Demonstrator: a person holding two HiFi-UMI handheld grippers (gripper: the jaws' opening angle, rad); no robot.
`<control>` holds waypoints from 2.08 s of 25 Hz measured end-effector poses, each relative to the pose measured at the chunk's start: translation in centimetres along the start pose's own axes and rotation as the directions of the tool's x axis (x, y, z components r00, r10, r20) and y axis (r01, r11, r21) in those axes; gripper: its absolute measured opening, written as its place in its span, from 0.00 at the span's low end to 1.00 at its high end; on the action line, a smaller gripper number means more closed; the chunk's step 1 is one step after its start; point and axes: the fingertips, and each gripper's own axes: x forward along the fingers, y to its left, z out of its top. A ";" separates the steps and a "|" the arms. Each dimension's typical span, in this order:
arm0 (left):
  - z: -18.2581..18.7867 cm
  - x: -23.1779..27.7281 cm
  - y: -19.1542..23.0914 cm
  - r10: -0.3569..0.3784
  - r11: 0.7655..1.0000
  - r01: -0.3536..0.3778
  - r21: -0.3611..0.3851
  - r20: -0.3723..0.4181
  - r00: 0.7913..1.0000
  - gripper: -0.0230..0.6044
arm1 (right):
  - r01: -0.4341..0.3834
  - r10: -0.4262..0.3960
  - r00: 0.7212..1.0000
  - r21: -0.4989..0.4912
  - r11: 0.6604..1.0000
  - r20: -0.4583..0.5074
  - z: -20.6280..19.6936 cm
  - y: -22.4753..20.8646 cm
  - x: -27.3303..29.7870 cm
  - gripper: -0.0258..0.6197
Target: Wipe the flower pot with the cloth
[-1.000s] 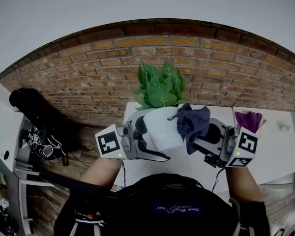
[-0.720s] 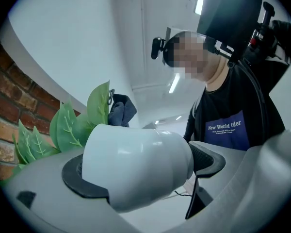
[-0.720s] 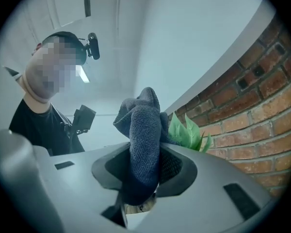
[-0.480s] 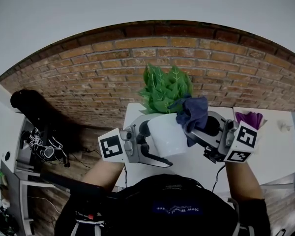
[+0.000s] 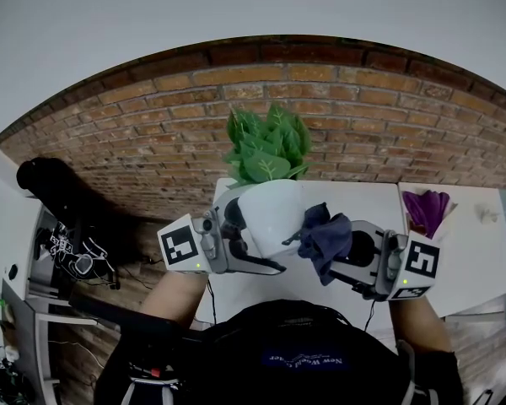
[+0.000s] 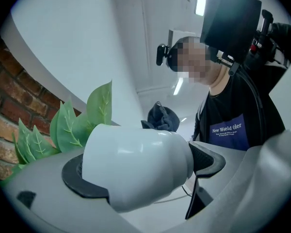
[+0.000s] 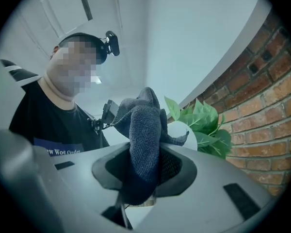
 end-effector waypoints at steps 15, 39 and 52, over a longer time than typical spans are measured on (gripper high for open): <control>1.6 0.8 -2.4 -0.094 0.995 0.096 -0.018 0.104 0.990 0.89 | 0.115 -0.118 0.986 0.037 0.993 0.121 3.2 -4.0 0.6 0.21; 4.9 0.4 -1.1 -0.070 0.985 0.118 -0.124 0.338 0.938 0.89 | 0.047 -0.093 0.954 0.167 0.985 0.285 5.1 -5.0 0.4 0.20; 1.5 1.3 -2.3 -0.057 0.998 0.062 -0.023 0.175 0.983 0.89 | 0.195 -0.421 0.834 -0.522 0.830 -0.358 -2.6 -5.1 -3.2 0.20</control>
